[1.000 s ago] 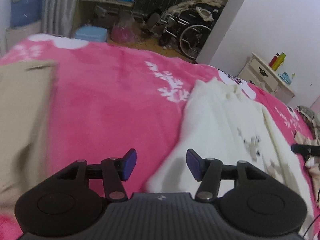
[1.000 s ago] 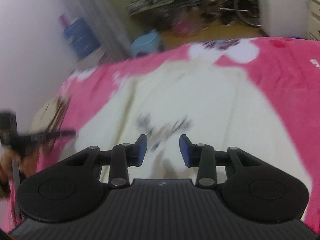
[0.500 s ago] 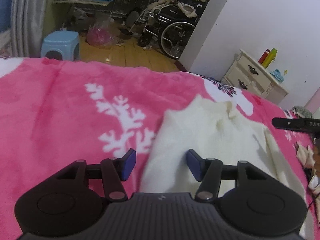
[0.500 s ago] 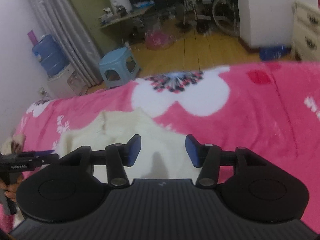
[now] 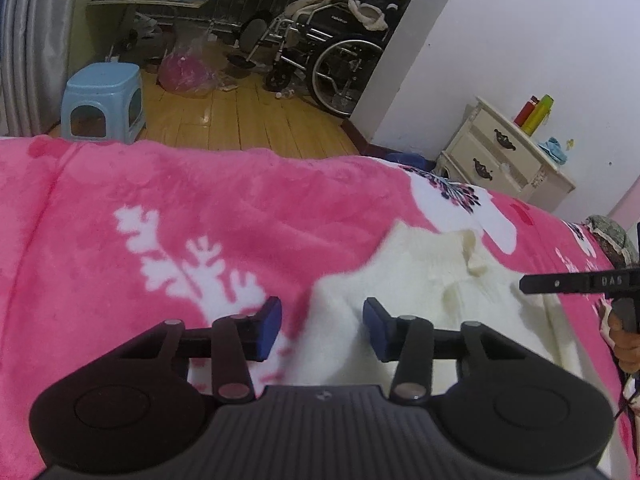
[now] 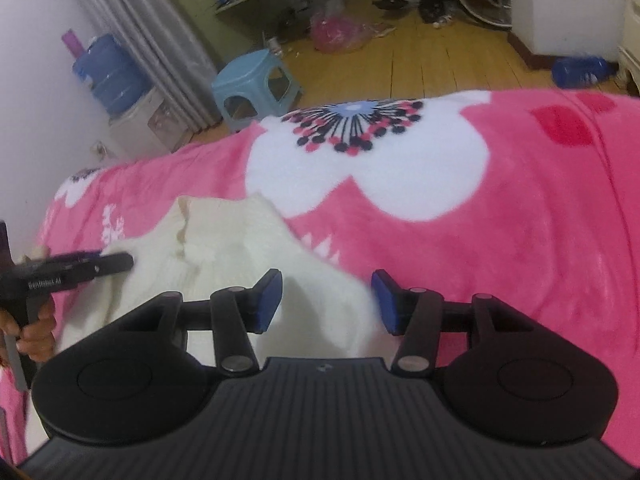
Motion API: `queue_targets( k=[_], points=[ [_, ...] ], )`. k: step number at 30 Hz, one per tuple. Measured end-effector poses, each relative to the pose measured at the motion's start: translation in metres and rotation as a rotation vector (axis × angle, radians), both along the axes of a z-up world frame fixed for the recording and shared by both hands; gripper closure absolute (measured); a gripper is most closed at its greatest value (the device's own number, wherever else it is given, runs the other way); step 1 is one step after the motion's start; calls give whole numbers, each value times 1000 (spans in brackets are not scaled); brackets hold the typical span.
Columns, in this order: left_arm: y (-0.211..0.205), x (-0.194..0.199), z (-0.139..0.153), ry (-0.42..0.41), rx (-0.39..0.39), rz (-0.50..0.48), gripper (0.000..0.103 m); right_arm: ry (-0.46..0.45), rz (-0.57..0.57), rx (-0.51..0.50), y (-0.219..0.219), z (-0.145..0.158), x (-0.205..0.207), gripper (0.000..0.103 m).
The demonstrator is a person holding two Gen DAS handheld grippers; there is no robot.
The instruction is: Fold clothes
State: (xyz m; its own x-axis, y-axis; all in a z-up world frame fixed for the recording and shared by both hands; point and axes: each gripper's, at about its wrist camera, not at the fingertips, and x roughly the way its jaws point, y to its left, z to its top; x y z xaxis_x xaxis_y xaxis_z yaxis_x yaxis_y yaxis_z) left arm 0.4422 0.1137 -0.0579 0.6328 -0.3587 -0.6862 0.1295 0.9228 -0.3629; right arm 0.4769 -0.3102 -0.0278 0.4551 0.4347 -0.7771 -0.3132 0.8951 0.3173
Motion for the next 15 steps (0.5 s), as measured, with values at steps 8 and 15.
queue_targets(
  k=[8, 15],
  points=[
    [-12, 13, 0, -7, 14, -5, 64, -30, 75, 13, 54, 3, 0, 54],
    [-27, 20, 0, -14, 73, -15, 65, -42, 113, -72, 100, -11, 9, 54]
  ],
)
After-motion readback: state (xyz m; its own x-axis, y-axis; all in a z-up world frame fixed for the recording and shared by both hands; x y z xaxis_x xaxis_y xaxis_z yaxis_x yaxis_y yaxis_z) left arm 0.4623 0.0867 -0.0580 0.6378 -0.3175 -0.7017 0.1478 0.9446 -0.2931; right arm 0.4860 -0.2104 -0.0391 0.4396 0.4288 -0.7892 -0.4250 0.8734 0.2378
